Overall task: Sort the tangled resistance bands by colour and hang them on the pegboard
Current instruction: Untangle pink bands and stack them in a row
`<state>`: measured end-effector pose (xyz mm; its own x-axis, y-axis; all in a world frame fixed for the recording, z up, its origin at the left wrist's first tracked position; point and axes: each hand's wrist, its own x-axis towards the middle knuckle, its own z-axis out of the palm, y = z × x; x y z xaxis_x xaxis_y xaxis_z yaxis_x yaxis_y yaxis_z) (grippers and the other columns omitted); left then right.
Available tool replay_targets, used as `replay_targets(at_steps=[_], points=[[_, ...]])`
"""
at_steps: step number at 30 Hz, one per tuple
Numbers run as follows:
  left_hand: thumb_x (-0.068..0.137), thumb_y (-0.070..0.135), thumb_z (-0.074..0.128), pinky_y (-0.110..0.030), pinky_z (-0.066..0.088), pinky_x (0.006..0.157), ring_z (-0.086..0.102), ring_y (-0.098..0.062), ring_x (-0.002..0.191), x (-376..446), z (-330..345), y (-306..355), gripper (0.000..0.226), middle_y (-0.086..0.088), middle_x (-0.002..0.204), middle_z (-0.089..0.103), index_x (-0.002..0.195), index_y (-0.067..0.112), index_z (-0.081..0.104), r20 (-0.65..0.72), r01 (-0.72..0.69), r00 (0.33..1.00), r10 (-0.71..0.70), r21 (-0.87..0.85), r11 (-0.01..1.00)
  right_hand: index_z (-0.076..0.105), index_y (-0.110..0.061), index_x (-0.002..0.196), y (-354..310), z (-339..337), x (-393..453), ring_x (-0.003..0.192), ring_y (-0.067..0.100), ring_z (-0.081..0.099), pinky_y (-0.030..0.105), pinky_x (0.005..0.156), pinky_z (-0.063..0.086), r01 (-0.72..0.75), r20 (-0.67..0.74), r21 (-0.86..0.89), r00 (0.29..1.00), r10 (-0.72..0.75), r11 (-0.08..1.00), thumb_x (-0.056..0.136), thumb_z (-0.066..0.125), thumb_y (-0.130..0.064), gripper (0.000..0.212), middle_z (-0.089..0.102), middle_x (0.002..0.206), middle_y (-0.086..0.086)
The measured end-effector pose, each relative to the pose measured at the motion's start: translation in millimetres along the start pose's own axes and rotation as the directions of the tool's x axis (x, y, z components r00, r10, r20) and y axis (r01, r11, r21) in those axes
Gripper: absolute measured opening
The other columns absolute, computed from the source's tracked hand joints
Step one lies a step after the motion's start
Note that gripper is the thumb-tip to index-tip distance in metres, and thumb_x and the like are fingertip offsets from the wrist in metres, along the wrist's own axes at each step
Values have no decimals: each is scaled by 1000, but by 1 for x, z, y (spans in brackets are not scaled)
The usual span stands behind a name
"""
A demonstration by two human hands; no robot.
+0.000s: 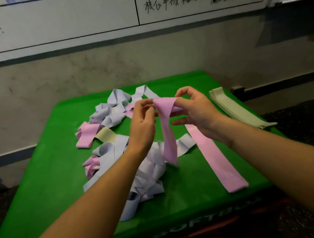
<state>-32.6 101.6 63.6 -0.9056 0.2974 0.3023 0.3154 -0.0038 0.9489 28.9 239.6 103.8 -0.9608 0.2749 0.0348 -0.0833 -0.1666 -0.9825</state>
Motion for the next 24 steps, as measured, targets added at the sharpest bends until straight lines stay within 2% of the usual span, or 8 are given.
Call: replay_targets(at_steps=[3,6,10,14,17,19,22,24], points=[[89,44,57,-35,53,87,63,-22,103,-23,0,31,29,-14,112,63,112,25,53,25,-24,999,26,-96,995,49,-17,88,-15,1,-24,75,19,70,32,54,57,61,68,-24,996,-59,998,92,62,-1,21,68,81,6],[80,42,73,-34,57,82,66,-23,102,-42,-1,49,41,-12,112,66,114,27,56,30,8,1000,-6,-98,995,52,-17,83,-25,-1,-46,73,13,66,32,60,57,150,112,-145,985,-134,978,90,63,3,24,65,73,-3],[81,28,79,-34,56,77,67,-25,99,-67,-5,60,27,-9,106,70,104,21,65,116,87,990,-79,-64,994,57,-17,82,-29,-5,-77,75,16,55,32,69,52,278,189,-322,956,-226,905,87,54,14,32,63,75,-6],[80,29,78,-41,54,80,68,-29,93,-95,-9,71,27,-14,100,72,101,15,67,88,100,992,-90,-117,988,58,-22,93,-34,-7,-113,77,15,57,28,68,52,331,215,-389,940,-264,860,91,56,9,31,66,95,-3],[87,22,76,-31,48,70,62,-16,83,-115,-9,81,11,-15,97,70,90,19,66,42,62,997,-57,-121,991,57,-22,102,-37,-7,-137,89,17,65,29,69,56,309,170,-322,949,-266,895,89,50,9,35,65,112,6],[88,16,73,-31,49,73,60,-13,83,-126,-10,84,11,-9,93,70,85,23,65,22,41,999,-38,-109,993,56,-19,105,-39,-5,-151,92,17,65,30,68,56,254,86,-245,967,-240,936,92,51,6,28,64,115,7],[90,-1,66,-30,51,76,63,-5,78,-140,-11,86,22,5,84,69,83,19,64,40,28,999,-23,-119,992,61,-18,108,-34,-3,-165,84,16,66,32,66,56,138,-38,-179,988,-147,974,98,58,-13,12,65,110,7],[89,-9,61,-22,54,73,64,0,76,-151,-11,88,24,5,85,69,83,14,62,77,8,997,1,-110,994,65,-21,106,-28,-1,-173,77,14,66,32,67,55,77,-59,-217,994,-92,973,96,63,-24,11,67,102,4]])
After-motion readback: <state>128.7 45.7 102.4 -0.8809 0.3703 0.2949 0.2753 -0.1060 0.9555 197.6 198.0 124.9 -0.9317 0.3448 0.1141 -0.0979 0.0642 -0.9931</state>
